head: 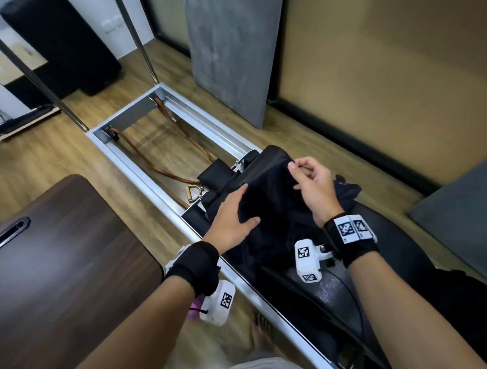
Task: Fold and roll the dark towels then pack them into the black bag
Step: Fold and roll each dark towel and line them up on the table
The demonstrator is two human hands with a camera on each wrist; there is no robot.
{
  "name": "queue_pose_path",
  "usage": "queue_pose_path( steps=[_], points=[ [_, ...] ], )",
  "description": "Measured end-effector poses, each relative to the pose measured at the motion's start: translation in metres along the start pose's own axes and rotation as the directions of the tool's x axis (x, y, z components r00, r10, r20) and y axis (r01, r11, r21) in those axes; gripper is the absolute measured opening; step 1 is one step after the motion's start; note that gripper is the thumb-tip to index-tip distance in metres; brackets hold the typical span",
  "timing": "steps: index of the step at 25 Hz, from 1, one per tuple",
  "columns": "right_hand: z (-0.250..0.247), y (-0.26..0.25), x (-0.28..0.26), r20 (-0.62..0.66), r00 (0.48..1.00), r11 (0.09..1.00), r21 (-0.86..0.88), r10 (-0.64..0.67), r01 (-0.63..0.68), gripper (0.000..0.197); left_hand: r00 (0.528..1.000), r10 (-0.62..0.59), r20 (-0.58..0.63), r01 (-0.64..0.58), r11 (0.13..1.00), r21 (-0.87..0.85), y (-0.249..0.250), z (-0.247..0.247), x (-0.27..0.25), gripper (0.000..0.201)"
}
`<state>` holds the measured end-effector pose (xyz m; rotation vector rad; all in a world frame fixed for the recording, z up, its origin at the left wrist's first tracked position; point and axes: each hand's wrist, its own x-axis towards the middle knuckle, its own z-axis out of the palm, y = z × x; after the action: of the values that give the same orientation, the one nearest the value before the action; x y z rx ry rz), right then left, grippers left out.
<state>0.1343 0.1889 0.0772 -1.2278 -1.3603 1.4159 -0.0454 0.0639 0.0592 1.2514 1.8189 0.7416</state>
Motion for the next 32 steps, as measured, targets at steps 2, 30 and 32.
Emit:
queue_pose_path(
  steps=[2, 30, 32],
  points=[
    [-0.010, -0.032, -0.012, -0.022, 0.997, 0.997, 0.026, -0.068, 0.069, 0.009, 0.997, 0.077, 0.020, -0.076, 0.997, -0.020, 0.013, 0.002, -0.007, 0.089],
    [0.105, -0.172, -0.337, 0.555, 0.659, 0.811, 0.050, -0.507, 0.582, 0.010, 0.815, 0.266, -0.515, -0.397, 0.904, -0.160, 0.072, -0.116, -0.364, 0.035],
    [0.120, -0.172, -0.349, 0.497, 0.685, 0.801, 0.036, -0.533, 0.597, 0.013, 0.852, 0.250, -0.460, -0.376, 0.903, -0.206, 0.057, -0.119, -0.392, 0.027]
  ],
)
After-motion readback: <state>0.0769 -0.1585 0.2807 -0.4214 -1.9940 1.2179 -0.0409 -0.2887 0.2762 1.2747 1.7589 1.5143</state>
